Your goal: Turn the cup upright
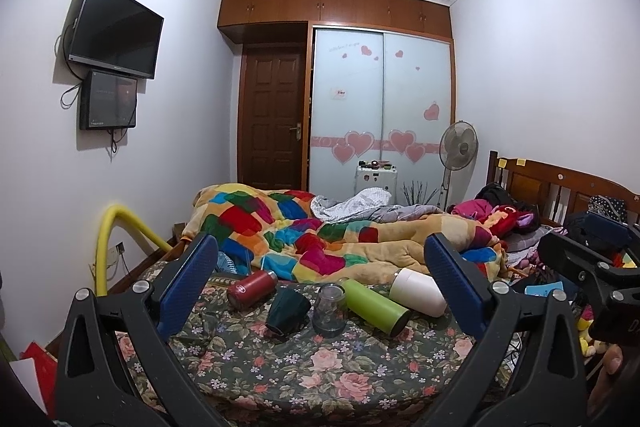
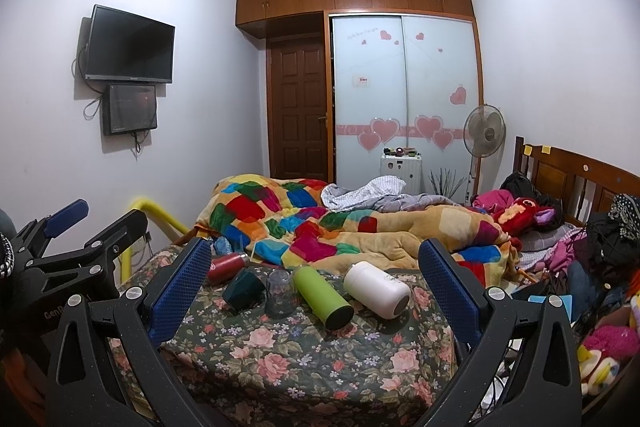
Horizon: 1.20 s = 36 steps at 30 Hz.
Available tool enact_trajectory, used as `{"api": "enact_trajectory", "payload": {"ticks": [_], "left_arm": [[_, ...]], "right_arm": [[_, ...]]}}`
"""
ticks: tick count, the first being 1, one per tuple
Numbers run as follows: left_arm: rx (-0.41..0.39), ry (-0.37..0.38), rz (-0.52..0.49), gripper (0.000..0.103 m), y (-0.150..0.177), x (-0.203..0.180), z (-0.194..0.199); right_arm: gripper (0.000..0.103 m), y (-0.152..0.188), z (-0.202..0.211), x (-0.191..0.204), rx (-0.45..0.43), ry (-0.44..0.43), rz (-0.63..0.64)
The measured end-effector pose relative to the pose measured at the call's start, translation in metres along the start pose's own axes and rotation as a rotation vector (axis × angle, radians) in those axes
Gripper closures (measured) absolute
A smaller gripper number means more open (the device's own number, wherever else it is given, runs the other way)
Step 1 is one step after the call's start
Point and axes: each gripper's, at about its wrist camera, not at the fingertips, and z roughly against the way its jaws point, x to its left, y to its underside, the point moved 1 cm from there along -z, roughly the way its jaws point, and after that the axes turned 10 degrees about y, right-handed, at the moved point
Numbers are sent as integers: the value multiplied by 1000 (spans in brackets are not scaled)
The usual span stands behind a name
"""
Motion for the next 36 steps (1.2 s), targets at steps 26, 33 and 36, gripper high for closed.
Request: {"api": "enact_trajectory", "payload": {"ticks": [26,33,36], "left_arm": [[586,-38,151,0,144,113,-238],[696,11,132,0,184,133,-301],[735,39,102,5,198,133,-322]], "right_arm": [[0,55,-140,-17,369,67,16],[0,69,-184,-16,464,63,27],[0,74,-196,-14,486,60,23]]}}
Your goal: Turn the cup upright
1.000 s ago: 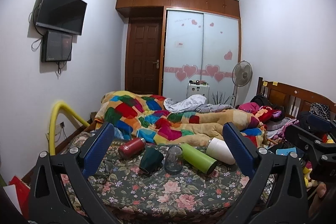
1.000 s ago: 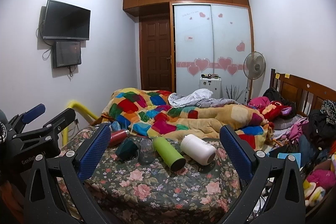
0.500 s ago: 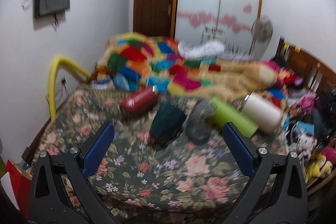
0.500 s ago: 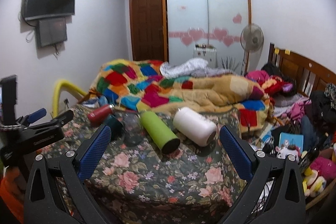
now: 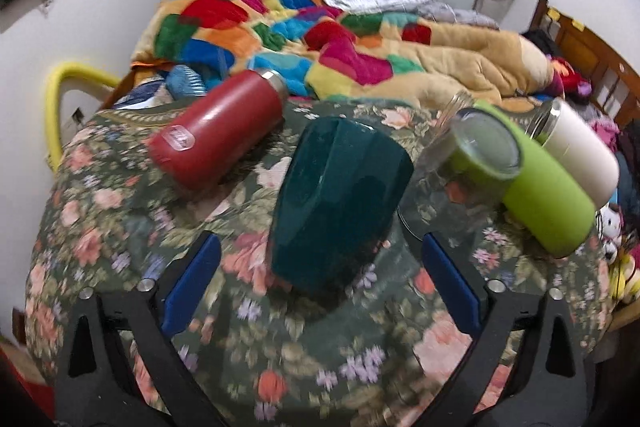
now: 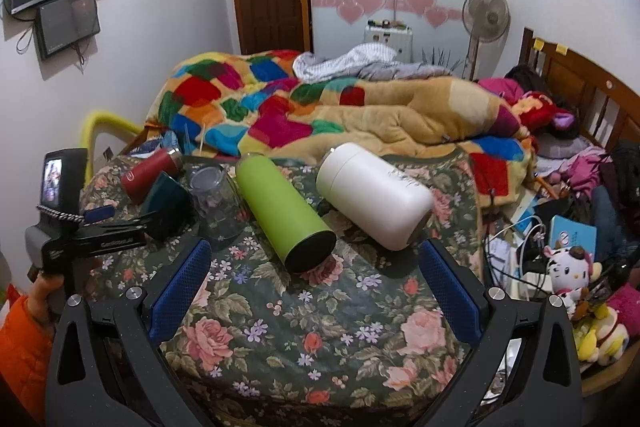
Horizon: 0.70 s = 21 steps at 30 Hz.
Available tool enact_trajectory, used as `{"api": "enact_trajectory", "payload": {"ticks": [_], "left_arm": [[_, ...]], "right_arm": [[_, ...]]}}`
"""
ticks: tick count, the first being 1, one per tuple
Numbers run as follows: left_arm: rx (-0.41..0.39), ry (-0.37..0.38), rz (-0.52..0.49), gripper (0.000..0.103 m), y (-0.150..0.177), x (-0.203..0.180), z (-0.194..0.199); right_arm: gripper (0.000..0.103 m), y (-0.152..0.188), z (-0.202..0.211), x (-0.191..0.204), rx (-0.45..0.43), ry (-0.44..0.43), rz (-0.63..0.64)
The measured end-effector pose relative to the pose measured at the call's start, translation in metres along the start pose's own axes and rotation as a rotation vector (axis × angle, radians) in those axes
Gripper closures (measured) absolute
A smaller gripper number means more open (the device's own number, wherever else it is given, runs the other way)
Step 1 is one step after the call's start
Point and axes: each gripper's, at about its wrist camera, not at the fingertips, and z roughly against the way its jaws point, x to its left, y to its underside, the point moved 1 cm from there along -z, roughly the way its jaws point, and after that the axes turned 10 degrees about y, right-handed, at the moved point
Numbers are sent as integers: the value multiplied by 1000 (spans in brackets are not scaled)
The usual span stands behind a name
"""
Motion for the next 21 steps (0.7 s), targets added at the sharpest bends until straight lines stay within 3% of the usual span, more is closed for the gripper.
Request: {"api": "enact_trajectory", "payload": {"ticks": [12,21], "left_arm": [[52,31,-59,26,-17,7,-49],[43,-14,-67,36,-7,5,-40]], "right_arm": [[0,-6,-28,11,33,11,29],[0,-6,-25,15,33,10,44]]}}
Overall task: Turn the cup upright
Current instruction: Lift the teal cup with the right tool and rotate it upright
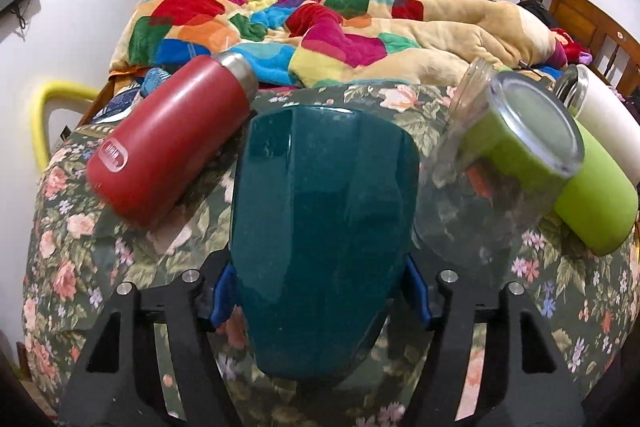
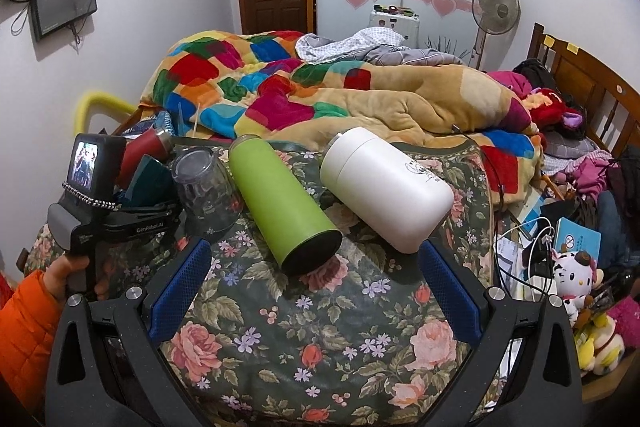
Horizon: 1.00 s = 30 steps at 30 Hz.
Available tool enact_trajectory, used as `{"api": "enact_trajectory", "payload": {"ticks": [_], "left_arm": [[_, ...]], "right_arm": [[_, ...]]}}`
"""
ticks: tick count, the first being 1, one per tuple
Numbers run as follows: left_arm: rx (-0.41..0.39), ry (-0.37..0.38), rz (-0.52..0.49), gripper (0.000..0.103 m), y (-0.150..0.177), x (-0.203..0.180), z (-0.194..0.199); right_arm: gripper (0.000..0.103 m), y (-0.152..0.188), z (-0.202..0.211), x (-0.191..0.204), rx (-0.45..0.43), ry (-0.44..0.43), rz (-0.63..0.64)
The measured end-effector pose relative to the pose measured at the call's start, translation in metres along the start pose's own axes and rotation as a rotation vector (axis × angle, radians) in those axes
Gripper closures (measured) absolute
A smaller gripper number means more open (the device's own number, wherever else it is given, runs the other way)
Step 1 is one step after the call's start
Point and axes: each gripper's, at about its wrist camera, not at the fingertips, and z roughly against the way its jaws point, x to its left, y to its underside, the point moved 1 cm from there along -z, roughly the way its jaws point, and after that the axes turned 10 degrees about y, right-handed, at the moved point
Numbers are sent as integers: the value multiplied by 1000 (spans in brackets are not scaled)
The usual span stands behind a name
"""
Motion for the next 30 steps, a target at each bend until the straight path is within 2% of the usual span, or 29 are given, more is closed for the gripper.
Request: {"api": "enact_trajectory", "payload": {"ticks": [7,17,25,30], "left_arm": [[3,-12,24,36,20,0,27],[-77,-10,-9,36,30,-24,95],[-153,56,-60,36,28,-68,142],[-178,105,-118,36,26,-103,155]], "right_arm": [[0,1,12,2,-20,-7,3],[0,7,39,1,-66,-19,7],[0,12,62,-8,-107,-21,-3],[0,18,70,-16,-121,-20,-20]]}}
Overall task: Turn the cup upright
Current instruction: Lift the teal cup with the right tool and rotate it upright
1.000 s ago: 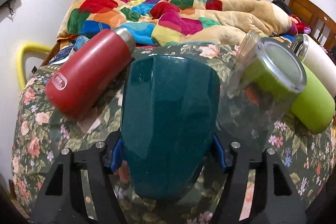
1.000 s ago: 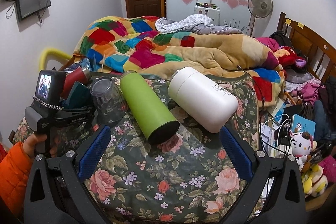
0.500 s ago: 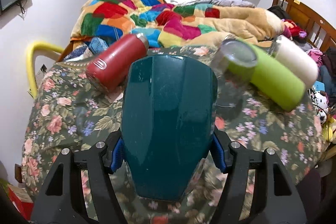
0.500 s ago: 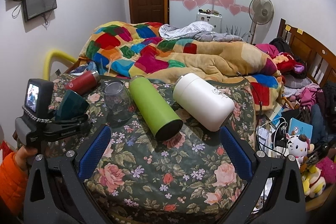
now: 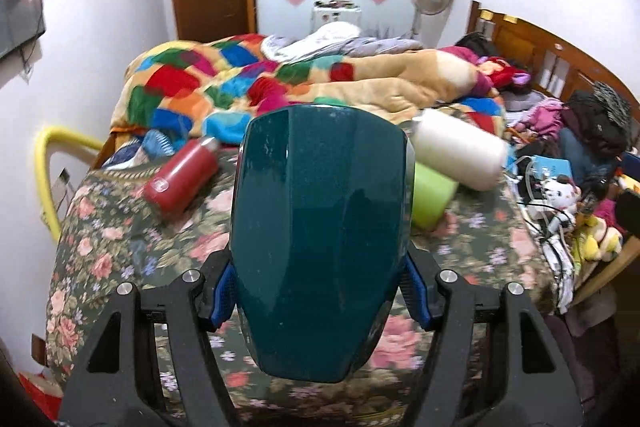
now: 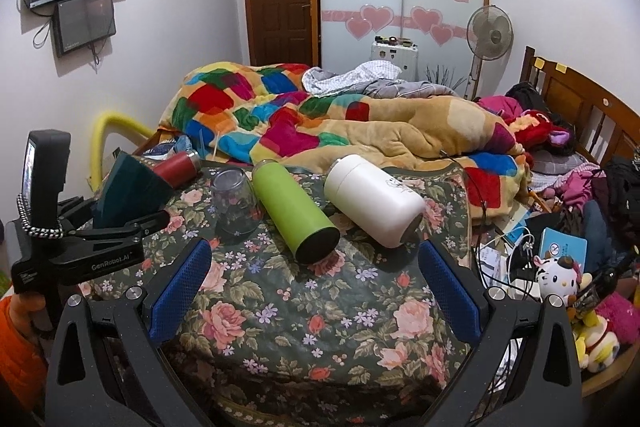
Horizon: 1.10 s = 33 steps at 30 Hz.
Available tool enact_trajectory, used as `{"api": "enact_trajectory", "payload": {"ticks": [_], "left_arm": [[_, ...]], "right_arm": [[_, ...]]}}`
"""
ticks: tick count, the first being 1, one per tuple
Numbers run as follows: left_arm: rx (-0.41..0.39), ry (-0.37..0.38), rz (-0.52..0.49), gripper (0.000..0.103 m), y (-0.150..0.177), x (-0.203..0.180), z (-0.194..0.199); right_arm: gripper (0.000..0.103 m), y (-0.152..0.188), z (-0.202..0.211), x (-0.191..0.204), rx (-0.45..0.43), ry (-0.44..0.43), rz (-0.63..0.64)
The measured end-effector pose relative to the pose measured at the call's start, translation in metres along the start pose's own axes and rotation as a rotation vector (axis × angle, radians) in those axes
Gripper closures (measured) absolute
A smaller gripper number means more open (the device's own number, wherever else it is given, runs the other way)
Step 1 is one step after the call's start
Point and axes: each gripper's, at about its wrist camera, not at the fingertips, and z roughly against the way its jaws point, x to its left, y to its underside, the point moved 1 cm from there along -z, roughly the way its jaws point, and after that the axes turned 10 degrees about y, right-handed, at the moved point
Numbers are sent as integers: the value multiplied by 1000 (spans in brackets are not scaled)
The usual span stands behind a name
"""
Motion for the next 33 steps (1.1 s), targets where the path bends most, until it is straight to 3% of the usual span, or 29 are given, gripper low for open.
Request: {"api": "enact_trajectory", "payload": {"ticks": [8,13,19,29,33], "left_arm": [[80,83,-30,36,13,-45,-38],[157,97,-41,36,30,-62,-77],[217,109,-22,36,46,-65,-110],[273,127,23,36,57,-58,-131],[245,137,23,36,57,-57,-124]], "right_arm": [[0,9,3,-16,9,11,-14],[0,16,-1,-25,31,20,-24],[0,22,-10,-35,66,34,-36],[0,28,-27,-42,116,47,-42],[0,29,-28,-40,122,55,-39]]}}
